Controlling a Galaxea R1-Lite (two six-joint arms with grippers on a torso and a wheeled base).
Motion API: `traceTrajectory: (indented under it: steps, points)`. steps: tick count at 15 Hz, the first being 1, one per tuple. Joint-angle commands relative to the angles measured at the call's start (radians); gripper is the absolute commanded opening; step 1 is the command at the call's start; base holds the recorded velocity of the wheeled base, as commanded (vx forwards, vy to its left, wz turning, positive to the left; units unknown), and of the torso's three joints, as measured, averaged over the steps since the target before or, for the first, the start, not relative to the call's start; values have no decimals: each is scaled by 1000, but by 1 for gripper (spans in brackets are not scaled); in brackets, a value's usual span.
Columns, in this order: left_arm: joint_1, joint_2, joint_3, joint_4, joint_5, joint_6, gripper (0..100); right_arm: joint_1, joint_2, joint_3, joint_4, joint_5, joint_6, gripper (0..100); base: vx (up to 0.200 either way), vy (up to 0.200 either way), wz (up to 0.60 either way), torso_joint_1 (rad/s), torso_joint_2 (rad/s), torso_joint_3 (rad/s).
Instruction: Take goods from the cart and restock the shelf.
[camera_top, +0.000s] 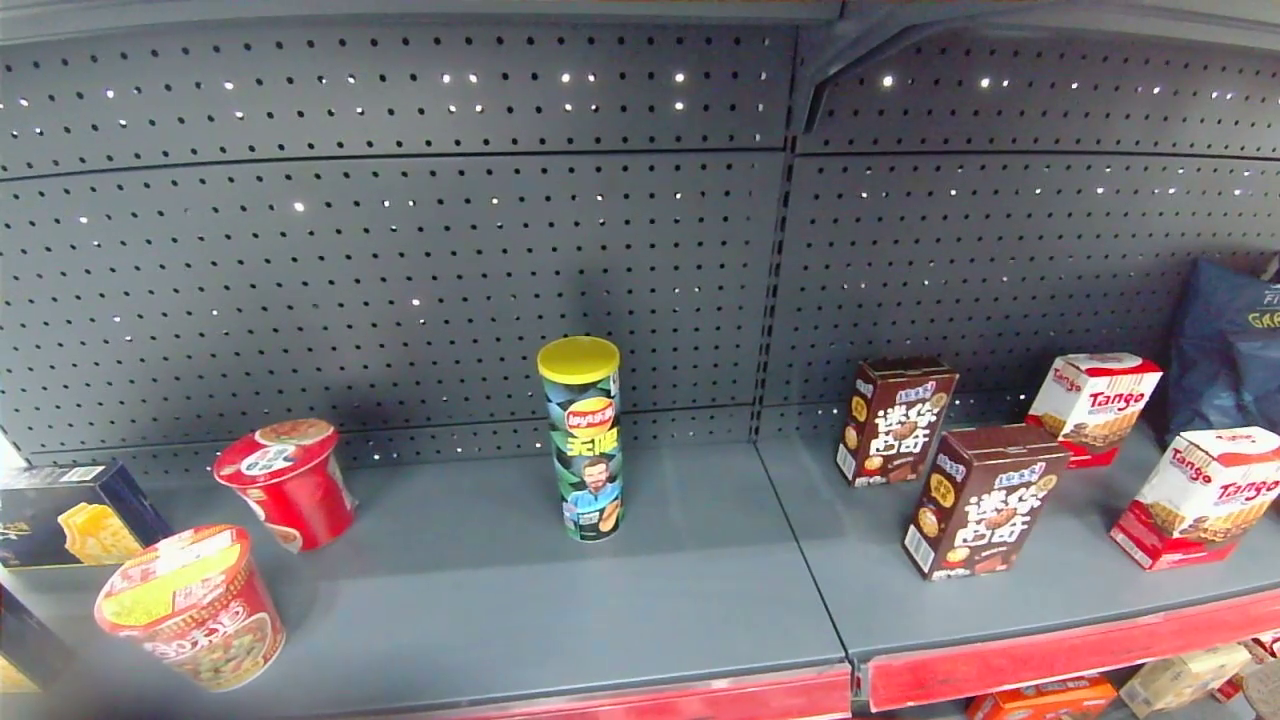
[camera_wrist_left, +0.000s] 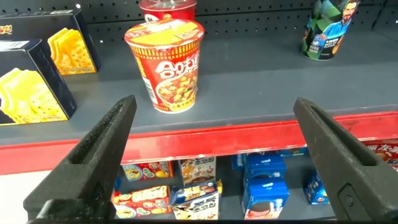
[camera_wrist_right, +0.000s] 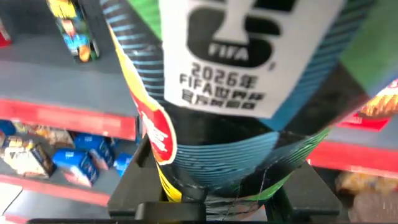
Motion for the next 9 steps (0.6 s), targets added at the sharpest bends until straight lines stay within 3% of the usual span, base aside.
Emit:
traceTrajectory:
  steps: [1,3,4,5,6,7,9]
  points:
    - [0,0,-2,0,-7,5,100,-11,2,-32,54,-1,-2,0,0,0,0,0,0,0]
    - [5,5,-5,8,3,-1,100,-25,2,-68,134,-1,-28,0,0,0,0,0,0,0]
    - [18,37,-6,3,81,33,100,-28,5,-86,152,-1,-36,0,0,0,0,0,0,0]
    - [23,46,-6,2,79,64,100,-28,8,-95,157,-1,-37,0,0,0,0,0,0,0]
    - [26,46,-6,3,0,113,100,-28,19,-124,177,-1,-37,0,0,0,0,0,0,0]
    - [29,60,-8,3,-10,134,100,-28,22,-143,198,-1,-37,0,0,0,0,0,0,0]
    - [48,75,-6,2,-16,145,100,-31,31,-163,214,-1,-48,0,0,0,0,0,0,0]
